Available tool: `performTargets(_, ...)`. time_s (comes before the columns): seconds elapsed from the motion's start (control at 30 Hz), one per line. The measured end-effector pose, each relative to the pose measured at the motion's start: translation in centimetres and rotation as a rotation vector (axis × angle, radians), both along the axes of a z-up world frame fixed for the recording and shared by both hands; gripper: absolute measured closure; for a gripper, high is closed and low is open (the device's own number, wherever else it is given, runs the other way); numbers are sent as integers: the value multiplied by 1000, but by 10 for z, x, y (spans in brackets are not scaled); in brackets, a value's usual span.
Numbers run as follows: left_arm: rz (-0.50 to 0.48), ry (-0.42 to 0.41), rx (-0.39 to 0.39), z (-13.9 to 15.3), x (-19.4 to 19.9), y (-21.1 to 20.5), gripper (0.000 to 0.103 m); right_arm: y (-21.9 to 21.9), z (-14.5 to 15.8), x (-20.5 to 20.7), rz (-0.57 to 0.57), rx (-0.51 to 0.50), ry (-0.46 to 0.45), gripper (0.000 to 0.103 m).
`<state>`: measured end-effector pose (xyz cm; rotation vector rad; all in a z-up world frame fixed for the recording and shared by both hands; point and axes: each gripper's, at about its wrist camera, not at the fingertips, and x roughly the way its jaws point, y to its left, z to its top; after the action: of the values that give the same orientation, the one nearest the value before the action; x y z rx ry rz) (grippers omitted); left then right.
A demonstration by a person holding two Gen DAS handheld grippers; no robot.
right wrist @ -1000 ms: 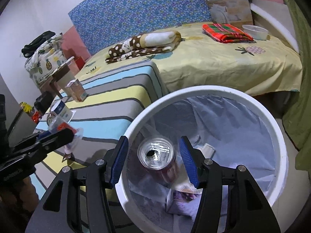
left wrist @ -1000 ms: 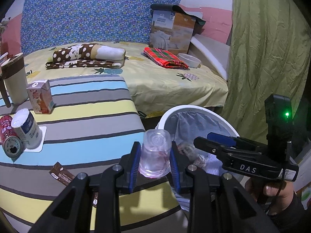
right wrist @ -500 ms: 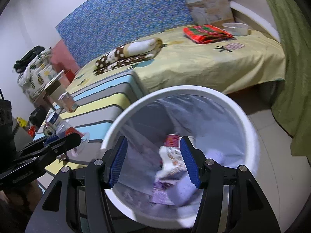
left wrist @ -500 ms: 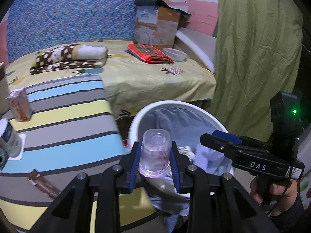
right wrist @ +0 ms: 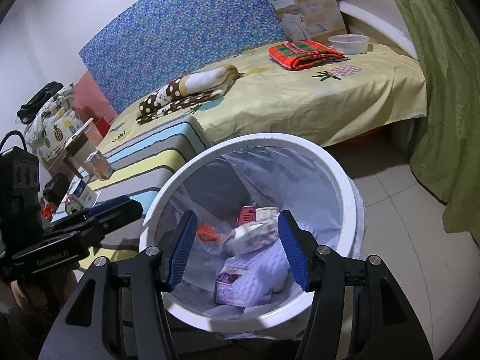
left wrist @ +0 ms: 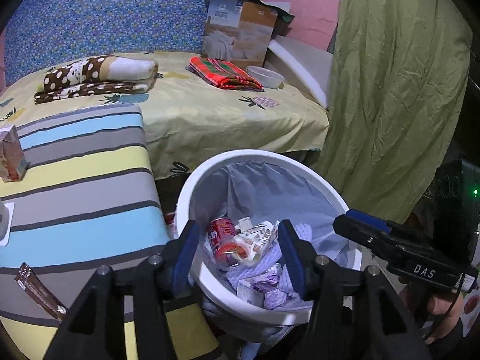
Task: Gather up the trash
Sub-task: 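Open both tools to drop the plastic cup and red can into the bin, then move both tools back toward the chocolate snack stick and white cup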
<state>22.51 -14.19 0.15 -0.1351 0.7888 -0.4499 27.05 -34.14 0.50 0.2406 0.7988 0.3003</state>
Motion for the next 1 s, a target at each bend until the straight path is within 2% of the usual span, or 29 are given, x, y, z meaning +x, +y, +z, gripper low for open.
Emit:
performTargets(0.33, 35, -12, -19, 11, -21, 25, 46, 6, 10, -15, 22, -17, -33, 45)
performTargets(0.63, 84, -37, -5, 17, -51, 50, 46, 32, 20, -29, 88, -37, -60, 45)
performTargets(1.0, 196, -62, 17, 16, -79, 87, 47, 71, 20, -38, 187, -52, -61, 45)
